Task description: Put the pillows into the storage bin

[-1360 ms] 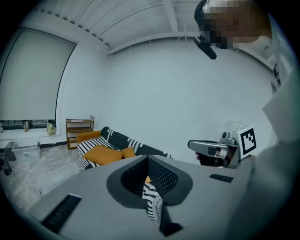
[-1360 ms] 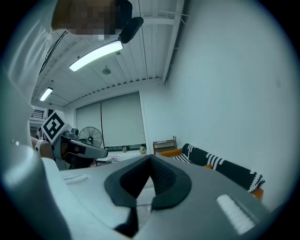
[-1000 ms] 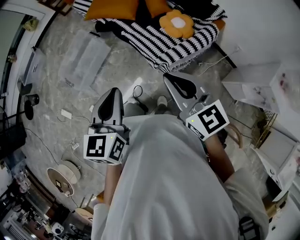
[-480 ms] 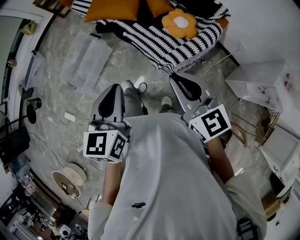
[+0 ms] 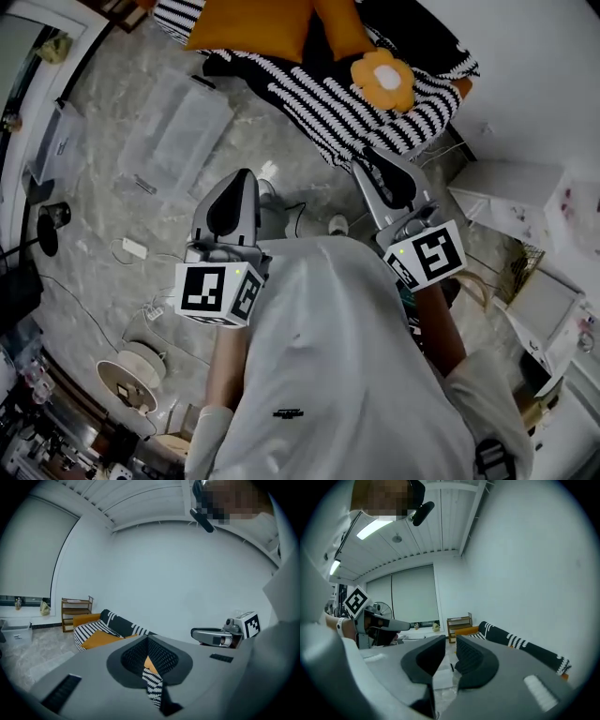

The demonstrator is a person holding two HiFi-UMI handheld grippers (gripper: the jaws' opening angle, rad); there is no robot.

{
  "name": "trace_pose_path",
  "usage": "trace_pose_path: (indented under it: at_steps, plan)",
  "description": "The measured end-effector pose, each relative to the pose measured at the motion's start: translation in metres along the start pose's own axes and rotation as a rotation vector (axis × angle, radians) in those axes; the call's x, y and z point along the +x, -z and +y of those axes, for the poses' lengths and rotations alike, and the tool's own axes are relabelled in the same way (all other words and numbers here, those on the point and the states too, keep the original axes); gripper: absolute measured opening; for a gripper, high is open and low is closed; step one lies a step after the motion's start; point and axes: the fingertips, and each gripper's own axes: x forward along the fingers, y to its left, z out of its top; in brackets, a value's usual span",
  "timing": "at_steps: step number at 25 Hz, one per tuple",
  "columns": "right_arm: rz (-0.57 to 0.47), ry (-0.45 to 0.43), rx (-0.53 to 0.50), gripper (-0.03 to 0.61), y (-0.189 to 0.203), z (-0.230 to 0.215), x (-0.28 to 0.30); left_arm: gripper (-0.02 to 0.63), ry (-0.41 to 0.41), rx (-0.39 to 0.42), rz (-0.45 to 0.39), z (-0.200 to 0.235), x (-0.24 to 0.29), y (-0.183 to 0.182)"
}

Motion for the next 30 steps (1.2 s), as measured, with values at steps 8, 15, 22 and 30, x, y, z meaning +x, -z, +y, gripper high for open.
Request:
trace_pose_path:
  at_steps: [8, 15, 22, 30]
  plan:
    - [0.002, 0.099, 0.003, 0.072, -0.031, 0.024, 0.105, 0.009, 0.058, -0.012, -0.018, 0.114, 0.007, -0.051]
    - [0.025, 0.121, -0.011, 0.080, -0.037, 0.043, 0.160, 0.009, 0.079, -0.033, -0.009, 0.172, 0.025, -0.062]
    - [0.043, 0.096, -0.007, 0.087, -0.036, 0.013, 0.208, 0.009, 0.075, -0.037, 0.012, 0.194, 0.070, -0.075]
    - [0.067, 0.013, -0.001, 0.108, -0.033, -0.053, 0.292, 0.009, -0.002, -0.043, 0.040, 0.227, 0.149, -0.105]
